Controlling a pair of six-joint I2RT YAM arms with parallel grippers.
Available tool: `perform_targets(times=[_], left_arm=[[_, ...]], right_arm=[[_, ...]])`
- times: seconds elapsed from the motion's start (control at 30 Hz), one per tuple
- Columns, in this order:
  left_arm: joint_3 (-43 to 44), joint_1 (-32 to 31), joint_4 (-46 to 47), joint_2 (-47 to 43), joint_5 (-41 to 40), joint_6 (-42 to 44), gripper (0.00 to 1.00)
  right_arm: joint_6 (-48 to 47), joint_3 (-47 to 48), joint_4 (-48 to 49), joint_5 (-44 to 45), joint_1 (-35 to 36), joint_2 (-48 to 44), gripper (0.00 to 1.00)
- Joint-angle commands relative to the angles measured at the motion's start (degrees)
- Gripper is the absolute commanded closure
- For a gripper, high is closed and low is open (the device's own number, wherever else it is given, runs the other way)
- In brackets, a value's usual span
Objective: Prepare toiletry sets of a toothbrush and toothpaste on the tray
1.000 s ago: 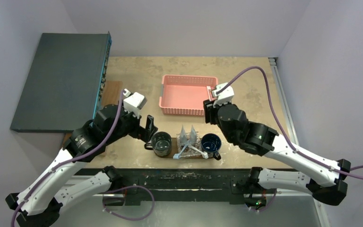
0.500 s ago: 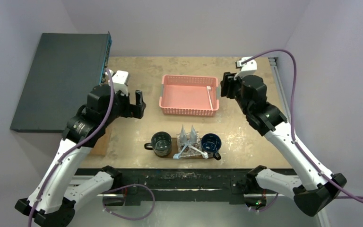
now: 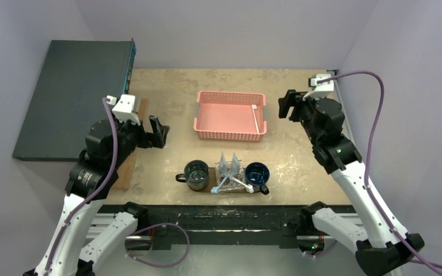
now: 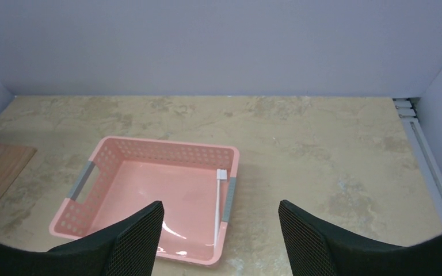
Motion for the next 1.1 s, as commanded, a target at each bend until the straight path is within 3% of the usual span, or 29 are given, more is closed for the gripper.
perform_targets(times=[0.0, 0.1, 0.13, 0.63, 1.07], left_arm=[[-4.1, 0.3, 3.3, -4.4, 6.5, 0.1, 0.0], [-7.1, 0.3, 3.5, -7.2, 9.8, -0.6, 0.0], [-8.1, 0.3, 3.7, -8.2, 10.4, -0.9, 0.0], [-14.3, 0.3, 1.9, -18.3, 16.6, -1.8, 0.0], [-14.7, 0.2, 1.2, -22.1, 18.9, 0.5, 0.0]], right_arm=[[-0.1, -2.9, 1.9, -1.2, -0.1, -5.0, 0.19], [0.1, -4.6, 0.8, -3.7, -0.1, -7.6, 0.02], [0.4, -5.5, 1.0, -4.5, -0.1, -8.6, 0.01], [3.4, -14.6, 3.3, -9.7, 0.0, -23.2, 0.01], [4.9, -14.9, 4.2, -12.3, 0.0, -23.0, 0.01]])
